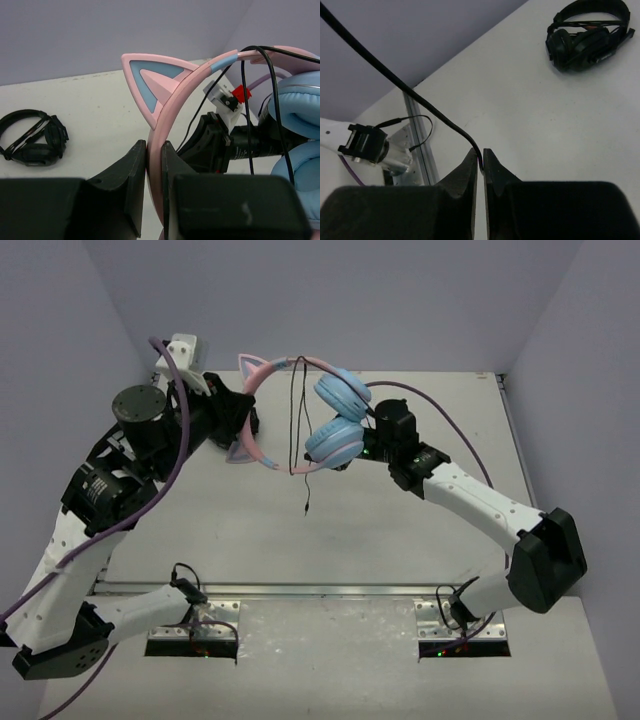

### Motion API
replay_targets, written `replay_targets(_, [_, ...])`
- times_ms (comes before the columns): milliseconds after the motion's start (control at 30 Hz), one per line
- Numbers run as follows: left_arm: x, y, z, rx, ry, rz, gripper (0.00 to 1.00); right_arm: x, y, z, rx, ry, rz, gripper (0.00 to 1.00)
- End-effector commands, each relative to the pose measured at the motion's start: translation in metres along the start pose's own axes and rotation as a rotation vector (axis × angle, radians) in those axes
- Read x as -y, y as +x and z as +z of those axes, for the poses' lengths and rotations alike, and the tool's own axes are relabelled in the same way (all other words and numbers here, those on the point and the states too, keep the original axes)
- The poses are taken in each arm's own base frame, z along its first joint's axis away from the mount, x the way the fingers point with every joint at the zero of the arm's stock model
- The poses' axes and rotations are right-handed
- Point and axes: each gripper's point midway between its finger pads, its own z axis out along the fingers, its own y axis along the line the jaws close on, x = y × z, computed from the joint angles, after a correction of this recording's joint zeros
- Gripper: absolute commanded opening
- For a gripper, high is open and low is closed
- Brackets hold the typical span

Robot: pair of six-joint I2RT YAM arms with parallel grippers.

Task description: Wrap the headphones

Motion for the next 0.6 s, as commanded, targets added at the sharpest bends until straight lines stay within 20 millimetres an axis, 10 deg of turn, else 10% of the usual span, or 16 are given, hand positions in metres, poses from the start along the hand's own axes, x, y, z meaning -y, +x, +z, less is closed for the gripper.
replay_targets(0, [0.010, -0.063, -0.014, 0.174, -0.007, -0.155, 0.00, -0.026, -0.033, 0.004, 0.149, -0.148, 0.053, 0.08])
replay_targets(567, [0.024, -0.086, -0.005, 0.186, 0.030, -0.204, 0.00, -0.050, -0.029, 0.030, 0.238, -0.353, 0.223, 0.26])
